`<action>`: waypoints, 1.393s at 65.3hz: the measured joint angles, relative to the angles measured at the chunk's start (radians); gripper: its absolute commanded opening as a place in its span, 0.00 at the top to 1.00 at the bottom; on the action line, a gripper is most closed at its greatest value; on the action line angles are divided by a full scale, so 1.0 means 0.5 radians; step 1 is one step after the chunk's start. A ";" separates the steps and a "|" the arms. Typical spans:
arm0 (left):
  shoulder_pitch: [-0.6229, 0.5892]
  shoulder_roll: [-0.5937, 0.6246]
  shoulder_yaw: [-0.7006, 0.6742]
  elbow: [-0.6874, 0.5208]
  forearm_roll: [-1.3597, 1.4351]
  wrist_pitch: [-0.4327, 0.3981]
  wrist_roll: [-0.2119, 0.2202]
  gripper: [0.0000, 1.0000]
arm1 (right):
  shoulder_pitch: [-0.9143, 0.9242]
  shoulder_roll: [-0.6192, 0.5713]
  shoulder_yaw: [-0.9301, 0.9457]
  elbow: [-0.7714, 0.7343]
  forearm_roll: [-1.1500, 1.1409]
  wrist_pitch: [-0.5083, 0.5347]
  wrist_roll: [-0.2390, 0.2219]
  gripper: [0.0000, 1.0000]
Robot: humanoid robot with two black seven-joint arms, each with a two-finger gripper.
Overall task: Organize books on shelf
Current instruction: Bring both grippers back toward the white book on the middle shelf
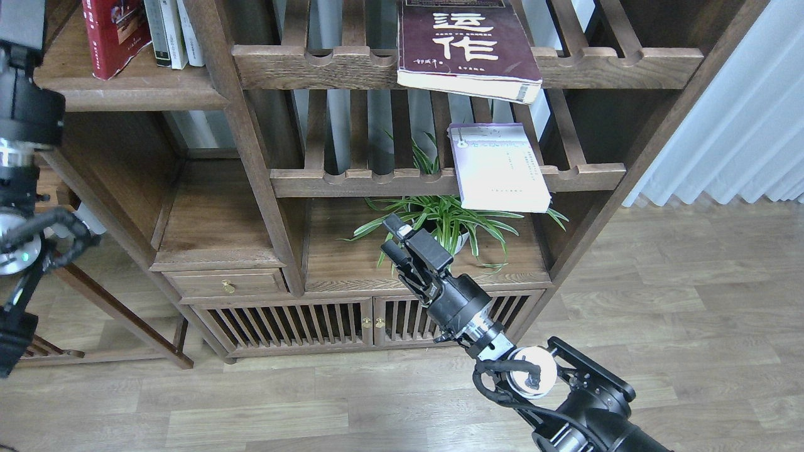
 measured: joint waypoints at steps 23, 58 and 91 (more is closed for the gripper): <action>0.118 -0.253 0.021 0.004 0.000 0.000 0.154 0.12 | 0.009 0.000 0.262 -0.009 0.016 -0.025 0.223 0.14; 0.169 -0.406 0.135 0.024 0.003 0.000 0.216 0.02 | 0.012 0.000 0.277 -0.147 0.067 -0.175 0.214 0.14; 0.171 -0.436 0.198 0.032 0.004 0.000 0.216 0.01 | 0.285 0.000 0.476 -0.526 0.092 -0.413 0.229 0.14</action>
